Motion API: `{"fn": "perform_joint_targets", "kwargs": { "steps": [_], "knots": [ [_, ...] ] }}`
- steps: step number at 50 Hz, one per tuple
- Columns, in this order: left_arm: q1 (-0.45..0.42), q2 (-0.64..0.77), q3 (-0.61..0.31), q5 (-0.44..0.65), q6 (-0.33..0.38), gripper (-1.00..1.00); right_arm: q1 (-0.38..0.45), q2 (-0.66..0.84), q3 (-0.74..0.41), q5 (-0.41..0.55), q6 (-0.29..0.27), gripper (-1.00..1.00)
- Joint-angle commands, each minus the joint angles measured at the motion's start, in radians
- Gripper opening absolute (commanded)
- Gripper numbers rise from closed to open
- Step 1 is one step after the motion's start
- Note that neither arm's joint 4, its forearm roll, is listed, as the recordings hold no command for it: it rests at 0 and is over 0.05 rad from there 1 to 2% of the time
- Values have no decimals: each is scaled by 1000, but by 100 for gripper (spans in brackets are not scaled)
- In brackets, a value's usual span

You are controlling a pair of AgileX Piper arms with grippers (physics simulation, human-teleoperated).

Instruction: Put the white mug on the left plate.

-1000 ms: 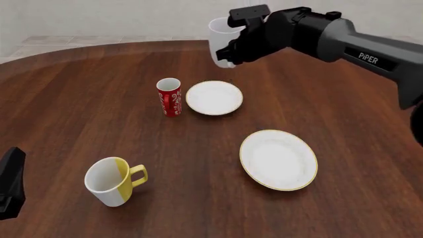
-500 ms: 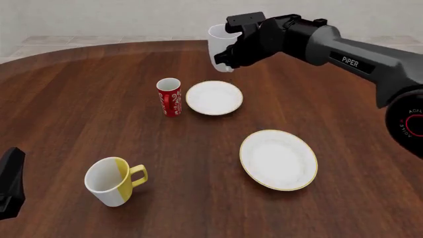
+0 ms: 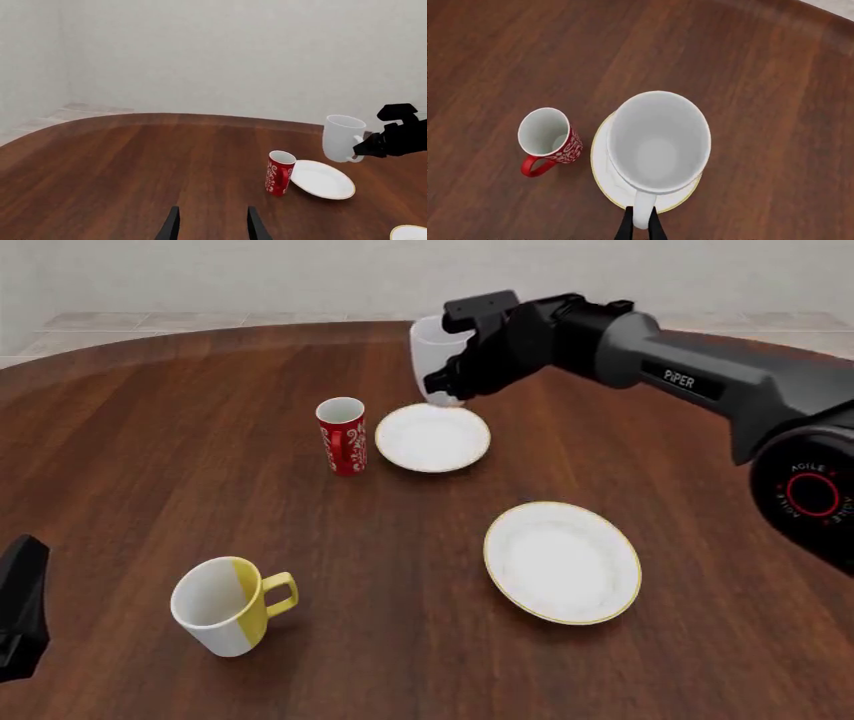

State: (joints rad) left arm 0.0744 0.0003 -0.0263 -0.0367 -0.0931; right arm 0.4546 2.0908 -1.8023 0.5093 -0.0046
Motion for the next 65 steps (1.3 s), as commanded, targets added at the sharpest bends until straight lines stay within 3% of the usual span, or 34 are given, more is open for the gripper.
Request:
{"fn": "perform_joint_targets", "kwargs": {
  "steps": [1, 33, 65],
  "knots": [
    [2, 0, 0, -1, -1, 100, 16, 6, 11, -12, 11, -100],
    [-1, 0, -3, -1, -1, 100, 21, -13, 112, -109, 82, -100],
    [-2, 0, -2, -1, -3, 100, 47, -12, 138, -142, 86, -100]
  ]
}}
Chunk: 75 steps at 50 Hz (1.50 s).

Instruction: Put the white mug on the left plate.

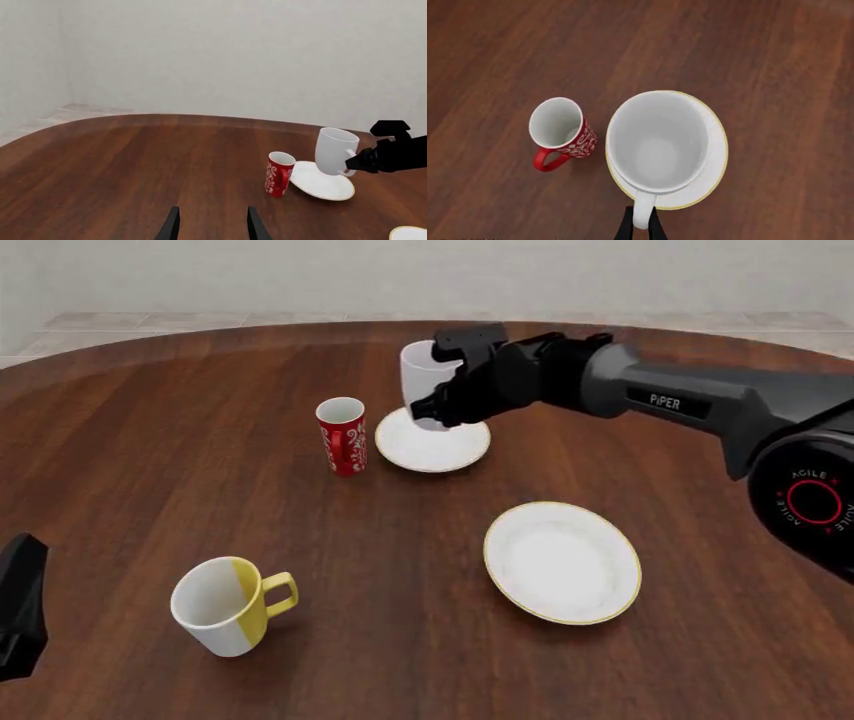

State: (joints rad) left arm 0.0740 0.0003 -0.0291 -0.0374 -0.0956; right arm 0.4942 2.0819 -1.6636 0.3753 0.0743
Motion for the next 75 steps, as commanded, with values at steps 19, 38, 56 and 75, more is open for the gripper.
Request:
{"fn": "perform_joint_targets", "kwargs": {
  "steps": [19, 38, 56, 75],
  "knots": [
    [-5, 0, 6, 2, 4, 100, -7, 22, -12, -15, 0, -100],
    [-6, 0, 7, 5, 2, 100, -13, 43, -24, -19, 1, -100],
    [-4, 0, 8, 3, 2, 100, -26, 72, -43, -20, -1, -100],
    [-5, 0, 8, 2, 4, 100, -22, 82, -46, -24, -1, -100]
  ]
}}
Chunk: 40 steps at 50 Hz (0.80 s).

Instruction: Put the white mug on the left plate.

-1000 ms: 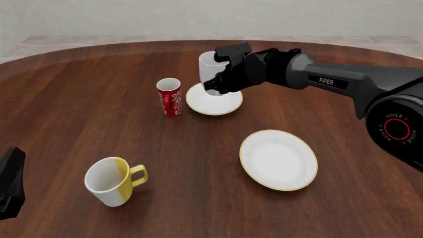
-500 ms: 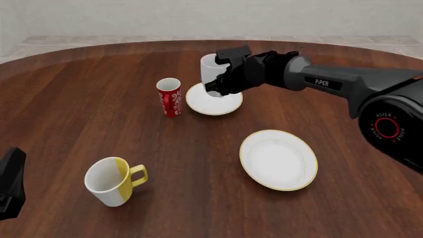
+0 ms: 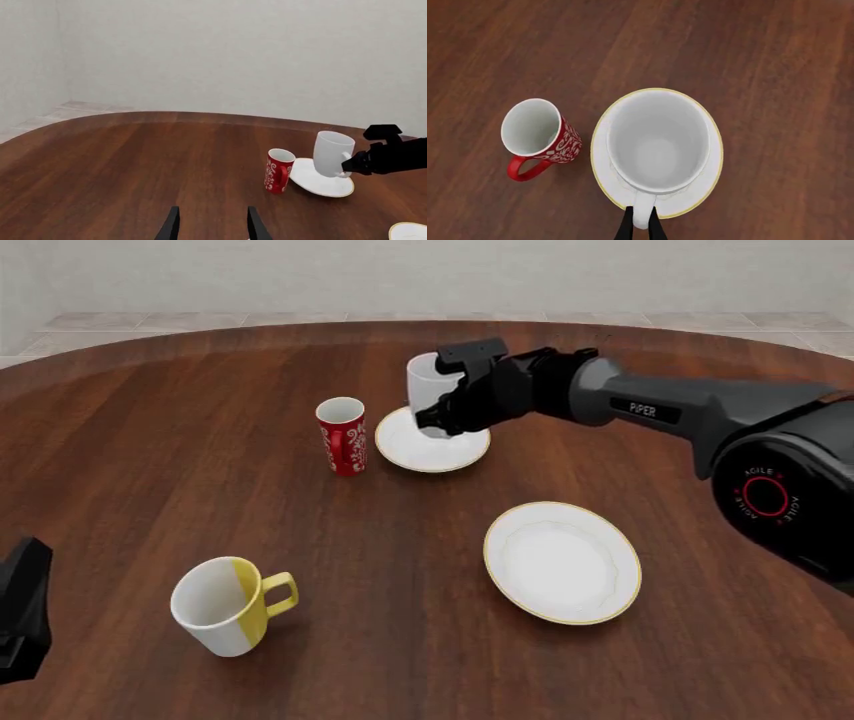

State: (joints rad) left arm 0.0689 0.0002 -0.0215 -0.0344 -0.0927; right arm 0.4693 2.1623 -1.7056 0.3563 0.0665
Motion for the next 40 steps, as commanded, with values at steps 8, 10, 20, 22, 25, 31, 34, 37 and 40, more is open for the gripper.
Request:
{"fn": "perform_joint_targets", "kwargs": {
  "steps": [8, 10, 20, 22, 25, 31, 34, 37, 40],
  "knots": [
    [1, 0, 0, -1, -1, 100, 6, 3, 1, -11, 9, -100],
    [0, 0, 0, -1, 0, 100, 5, 4, 0, -12, 10, -100],
    [0, 0, -1, -1, 0, 100, 9, 5, 12, -23, 12, -100],
    [0, 0, -2, 0, -1, 100, 10, 4, 15, -25, 11, -100],
    [-1, 0, -2, 0, 0, 100, 11, 6, 16, -28, 11, -100],
    [-1, 0, 0, 0, 1, 100, 11, 12, 20, -35, 9, -100],
    [-2, 0, 0, 0, 2, 100, 12, 13, 19, -35, 13, -100],
    [-1, 0, 0, 0, 1, 100, 12, 17, 18, -36, 13, -100],
    [-1, 0, 1, -1, 2, 100, 12, 19, 19, -37, 12, -100]
  ]
}}
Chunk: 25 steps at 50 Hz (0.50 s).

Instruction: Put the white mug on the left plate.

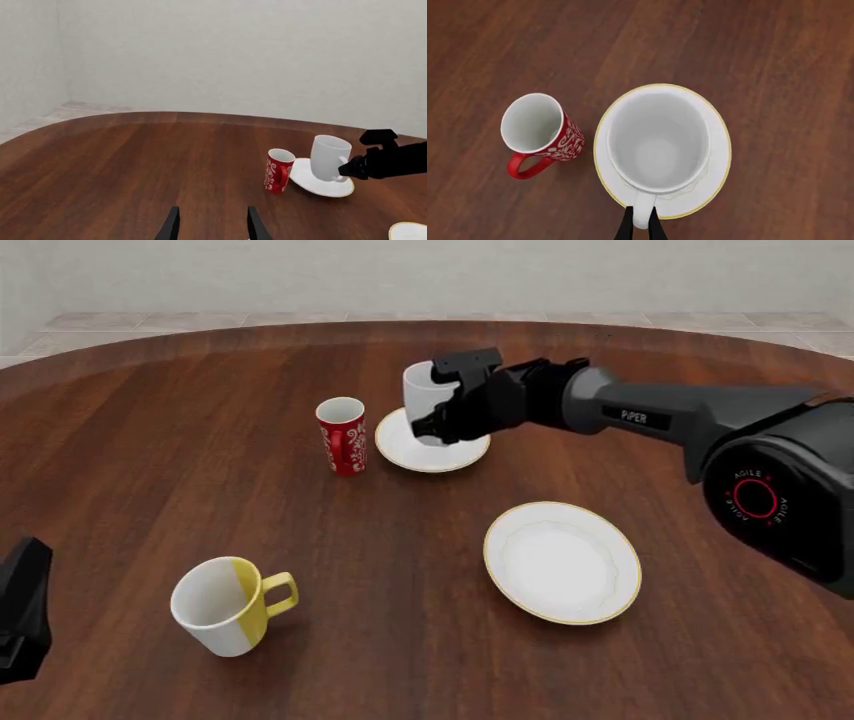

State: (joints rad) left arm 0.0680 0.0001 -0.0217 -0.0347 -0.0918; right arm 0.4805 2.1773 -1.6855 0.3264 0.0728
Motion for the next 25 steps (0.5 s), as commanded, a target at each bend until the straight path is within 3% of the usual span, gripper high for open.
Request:
{"fn": "perform_joint_targets", "kwargs": {
  "steps": [1, 25],
  "knots": [
    [-1, 0, 1, 0, 2, 100, 1, 3, 0, -7, 7, -100],
    [-6, 0, 3, 3, 2, 100, 8, 1, 15, -18, 10, -100]
  ]
}}
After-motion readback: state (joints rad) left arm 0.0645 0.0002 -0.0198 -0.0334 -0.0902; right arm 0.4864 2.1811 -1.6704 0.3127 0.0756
